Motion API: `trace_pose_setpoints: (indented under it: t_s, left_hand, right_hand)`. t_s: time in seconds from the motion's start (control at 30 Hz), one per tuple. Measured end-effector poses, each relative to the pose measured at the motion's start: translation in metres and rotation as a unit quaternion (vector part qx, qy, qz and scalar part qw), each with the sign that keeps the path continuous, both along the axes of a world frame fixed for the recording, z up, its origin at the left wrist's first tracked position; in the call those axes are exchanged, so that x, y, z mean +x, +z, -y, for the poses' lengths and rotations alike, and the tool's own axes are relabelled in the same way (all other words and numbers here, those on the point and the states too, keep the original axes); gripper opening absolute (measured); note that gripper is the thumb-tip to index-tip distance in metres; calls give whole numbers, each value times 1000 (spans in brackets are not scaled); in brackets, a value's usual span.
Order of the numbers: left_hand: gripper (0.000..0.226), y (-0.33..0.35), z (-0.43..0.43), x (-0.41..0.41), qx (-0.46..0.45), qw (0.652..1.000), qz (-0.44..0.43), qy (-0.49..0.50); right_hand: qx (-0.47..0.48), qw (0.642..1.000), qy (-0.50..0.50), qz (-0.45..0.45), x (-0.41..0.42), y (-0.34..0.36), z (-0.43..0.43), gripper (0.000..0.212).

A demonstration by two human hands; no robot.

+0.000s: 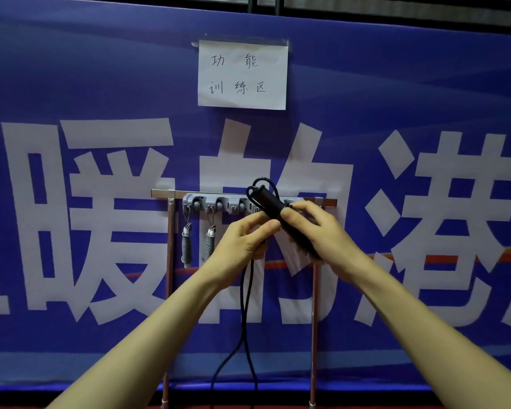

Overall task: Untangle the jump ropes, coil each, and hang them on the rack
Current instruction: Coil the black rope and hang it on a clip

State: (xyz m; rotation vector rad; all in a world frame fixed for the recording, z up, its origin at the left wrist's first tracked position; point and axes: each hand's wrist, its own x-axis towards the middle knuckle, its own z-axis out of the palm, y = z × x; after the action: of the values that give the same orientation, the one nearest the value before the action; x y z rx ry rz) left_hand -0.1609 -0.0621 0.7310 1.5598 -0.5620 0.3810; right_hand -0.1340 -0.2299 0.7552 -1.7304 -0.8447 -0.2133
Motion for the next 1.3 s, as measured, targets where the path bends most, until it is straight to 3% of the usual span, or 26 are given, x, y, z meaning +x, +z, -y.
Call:
trace_pose_setpoints:
  t_s: [0.17,0.27,0.4,0.53,0.67,1.0,1.17,1.3]
  left_hand:
    - [27,3,-8,-2,45,997,55,43]
    - [24,5,-16,-5,76,993,67,54]
    - [23,1,-14,-6,26,997,60,52]
    - [20,-12,-11,-1,-6,997,22,74]
    - [14,-14,-10,1,2,997,11,80]
    - [24,5,-21,-5,81,995,-61,20]
    - [24,-4,-34,-6,89,995,-37,-25]
    - [16,-9,-40,-7,122,992,22,-31]
  right_hand:
    - [-17,999,13,-32,1,0,1,53]
    - [-33,991,67,-108,2,1,2,58]
    - [-20,970,128,-207,-1,5,-1,60]
    - [-55,977,75,-194,-2,12,-4,46]
    - [-75,986,16,-149,-2,9,-10,58]
    - [-12,981,31,-192,6,4,-5,55]
    - [-33,971,145,-189,-2,7,5,61]
    - [-83,930,273,-232,-11,9,10,56]
